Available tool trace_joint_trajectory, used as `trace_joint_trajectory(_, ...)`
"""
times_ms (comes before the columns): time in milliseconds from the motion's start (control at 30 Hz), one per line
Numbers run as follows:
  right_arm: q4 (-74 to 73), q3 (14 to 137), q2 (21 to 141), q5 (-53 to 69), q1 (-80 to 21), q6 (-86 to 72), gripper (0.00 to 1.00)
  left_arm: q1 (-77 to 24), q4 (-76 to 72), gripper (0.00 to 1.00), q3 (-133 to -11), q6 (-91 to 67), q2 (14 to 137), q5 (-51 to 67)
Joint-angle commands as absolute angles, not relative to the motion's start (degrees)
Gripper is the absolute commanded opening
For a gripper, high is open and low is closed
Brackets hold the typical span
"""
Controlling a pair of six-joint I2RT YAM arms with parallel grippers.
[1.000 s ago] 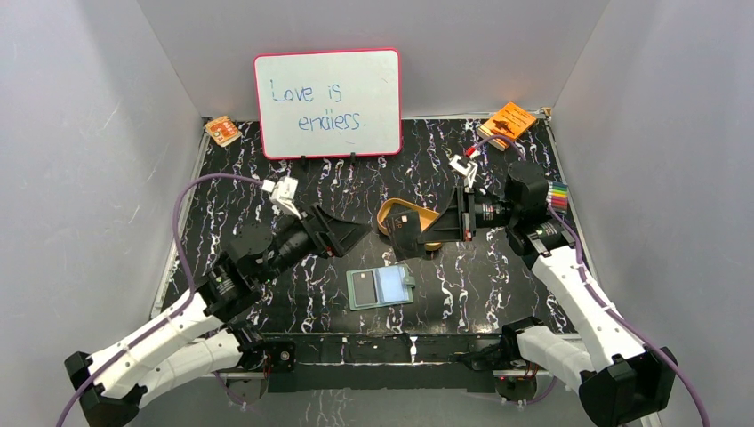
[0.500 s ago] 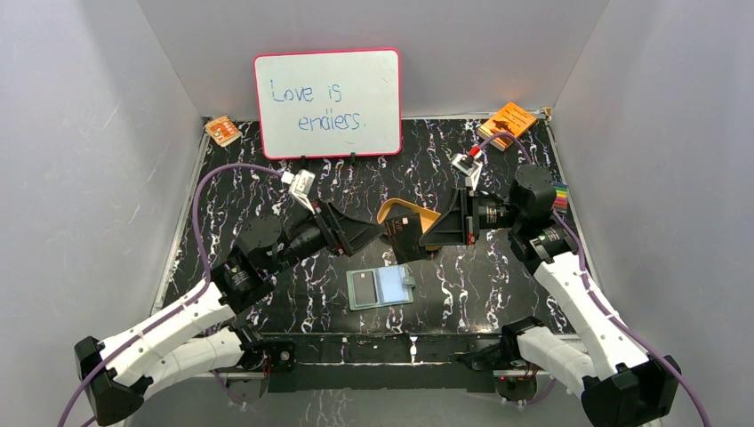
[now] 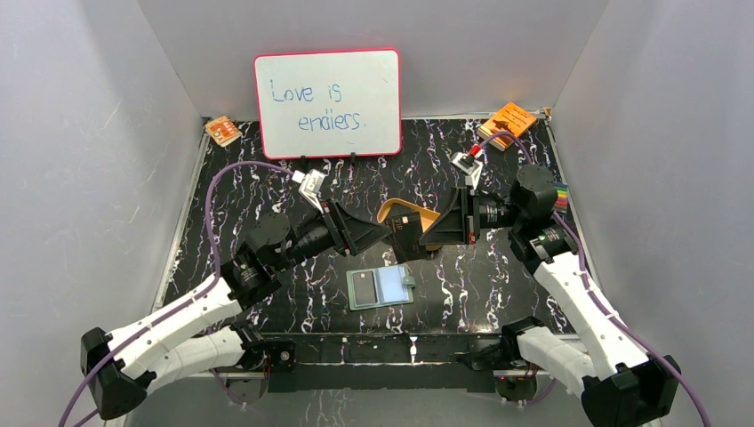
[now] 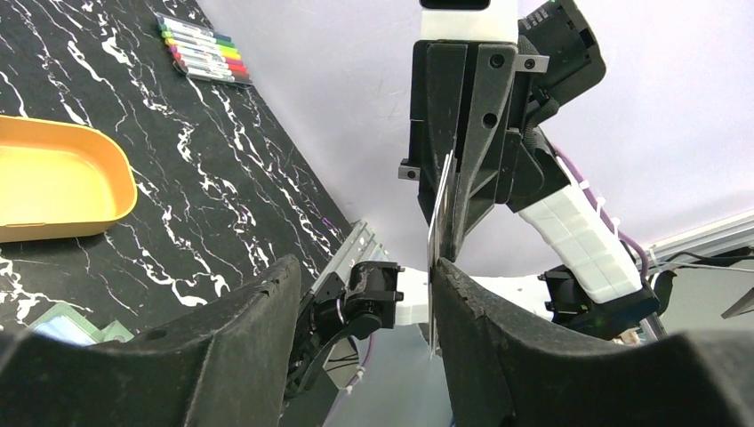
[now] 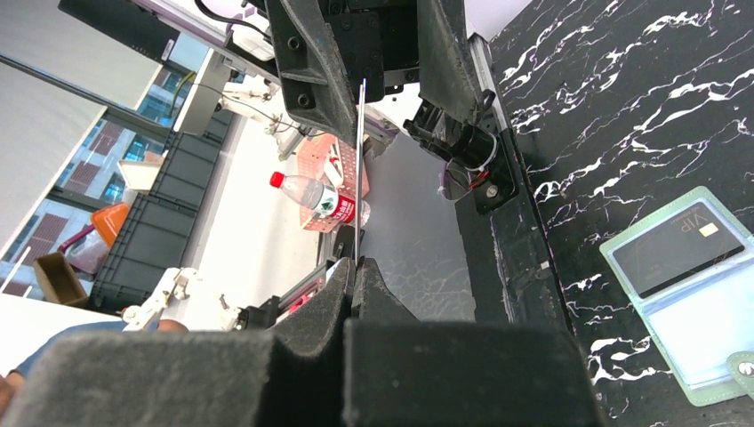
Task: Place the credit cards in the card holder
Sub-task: Pick up the credit card from the storage box.
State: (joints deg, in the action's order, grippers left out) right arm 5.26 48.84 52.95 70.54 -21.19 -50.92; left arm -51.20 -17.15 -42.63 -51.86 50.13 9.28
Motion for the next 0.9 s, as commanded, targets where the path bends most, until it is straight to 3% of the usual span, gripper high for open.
trace_joint_trajectory(0, 10.9, 47.7, 51.5, 72.2, -21.7, -52.1, 0.00, -51.4, -19.2, 0.53, -41.3, -51.7, 48.2, 8.7)
trace_joint_trajectory(567, 13.6, 47.4, 52.4, 71.6, -22.6, -54.2, 0.00, -51.4, -23.1, 0.53, -41.6, -53.1, 52.4, 12.5)
trace_joint_trajectory(767, 13.6, 47.3, 52.4, 71.1, -22.7, -53.9, 0.00, -51.4, -27.0, 0.46, -42.3, -53.7, 53.8, 15.8)
trace_joint_trajectory(867, 13.8, 47.0, 52.2, 71.1, -22.7, -53.9, 0.00, -51.3, -28.7, 0.35, -42.2, -53.8, 54.0, 17.5)
